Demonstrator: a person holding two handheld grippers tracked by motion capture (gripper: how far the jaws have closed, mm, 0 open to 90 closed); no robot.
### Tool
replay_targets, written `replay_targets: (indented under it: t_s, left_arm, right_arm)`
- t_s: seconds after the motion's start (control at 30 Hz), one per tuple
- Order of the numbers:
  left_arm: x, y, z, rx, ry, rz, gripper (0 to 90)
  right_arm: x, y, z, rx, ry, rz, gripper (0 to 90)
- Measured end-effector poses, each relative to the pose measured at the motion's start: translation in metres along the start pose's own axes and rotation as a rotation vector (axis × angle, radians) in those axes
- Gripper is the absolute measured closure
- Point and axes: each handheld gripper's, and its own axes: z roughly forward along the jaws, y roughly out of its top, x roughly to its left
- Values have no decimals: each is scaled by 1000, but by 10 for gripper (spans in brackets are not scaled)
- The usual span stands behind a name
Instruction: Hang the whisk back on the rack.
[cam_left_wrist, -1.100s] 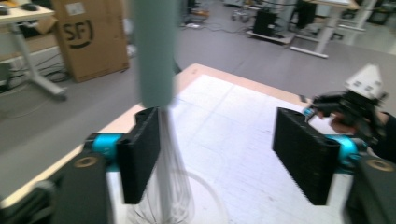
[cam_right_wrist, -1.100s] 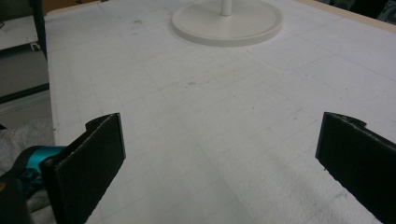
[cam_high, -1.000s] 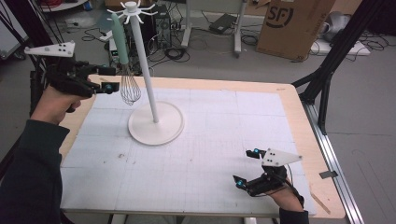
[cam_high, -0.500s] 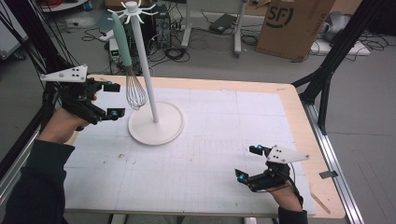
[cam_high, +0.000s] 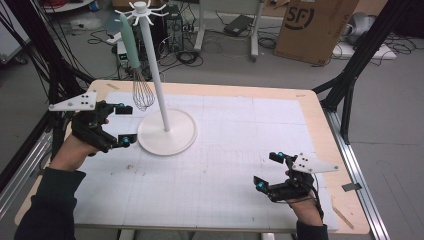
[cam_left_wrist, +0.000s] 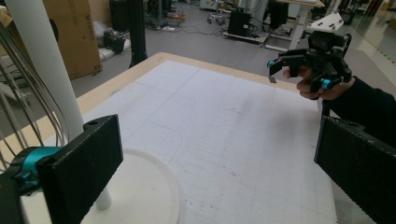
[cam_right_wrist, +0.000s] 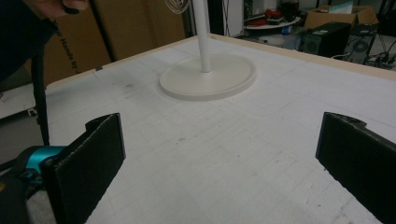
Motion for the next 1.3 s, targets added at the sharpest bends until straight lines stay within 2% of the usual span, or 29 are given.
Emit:
replay_targets:
  t_s: [0.07,0.23,0.5,0.73,1.0,1.17,1.3]
  left_arm:
    - [-3,-6,2,-2,-15,8,16]
    - [-10,-19,10,10,-24,14,16]
    - [-17,-45,16,-7,-13,2,16]
    - [-18,-65,19,-14,-10,-21,17]
    - [-21,-73,19,-20,-3,-19,17]
    - [-24,-78,18,-31,-14,-16,16]
    - [-24,-82,18,-23,-7,-20,16]
  right_arm:
    - [0,1,1,3,-3,-15,3]
    - [-2,1,2,3,-6,-17,3]
    - [0,1,4,7,-11,-28,3]
    - [3,-1,7,23,-8,-36,3]
    - [4,-1,8,26,-7,-37,3]
    - [5,-2,9,32,-1,-46,3]
    - [4,-4,11,42,-3,-43,3]
